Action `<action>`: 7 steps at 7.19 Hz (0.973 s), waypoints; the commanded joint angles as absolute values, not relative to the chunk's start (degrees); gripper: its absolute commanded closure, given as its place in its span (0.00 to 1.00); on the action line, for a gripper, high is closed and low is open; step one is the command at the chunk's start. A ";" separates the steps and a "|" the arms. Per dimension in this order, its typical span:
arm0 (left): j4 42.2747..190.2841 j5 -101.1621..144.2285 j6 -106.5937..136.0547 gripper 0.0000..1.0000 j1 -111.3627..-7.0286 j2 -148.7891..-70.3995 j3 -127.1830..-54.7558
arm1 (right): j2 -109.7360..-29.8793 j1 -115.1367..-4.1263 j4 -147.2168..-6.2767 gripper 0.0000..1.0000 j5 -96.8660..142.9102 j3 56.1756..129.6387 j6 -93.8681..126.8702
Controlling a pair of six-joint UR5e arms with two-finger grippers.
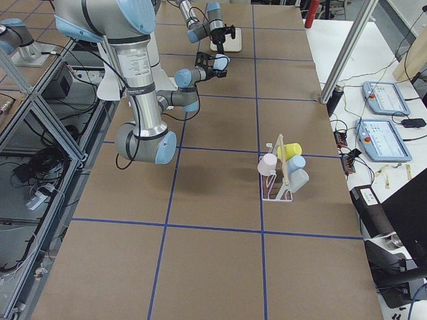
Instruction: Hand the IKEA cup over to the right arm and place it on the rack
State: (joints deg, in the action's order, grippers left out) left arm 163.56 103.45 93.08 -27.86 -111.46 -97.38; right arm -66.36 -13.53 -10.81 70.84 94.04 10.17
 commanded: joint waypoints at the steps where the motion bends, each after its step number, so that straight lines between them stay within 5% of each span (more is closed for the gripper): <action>1: 163.56 103.45 93.08 1.00 -27.86 -111.36 -97.38 | -66.27 -13.54 -10.81 0.20 70.84 94.04 10.20; 4: 163.56 103.45 93.08 1.00 -27.86 -111.44 -97.38 | -66.36 -13.45 -10.90 0.57 70.93 93.96 10.20; 5: 163.56 103.71 93.08 0.77 -27.86 -111.53 -97.38 | -66.44 -13.45 -10.81 0.62 70.93 93.96 10.20; 6: 163.56 103.36 92.90 0.05 -27.86 -111.53 -97.47 | -66.53 -13.53 -10.90 0.62 70.93 93.96 10.20; 7: 163.56 103.36 92.90 0.00 -27.95 -111.36 -97.56 | -66.53 -13.54 -10.90 0.62 70.93 93.96 10.20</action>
State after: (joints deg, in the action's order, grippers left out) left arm 163.56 103.44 92.96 -27.87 -111.47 -97.47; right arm -66.49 -13.50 -10.88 70.93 93.96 10.20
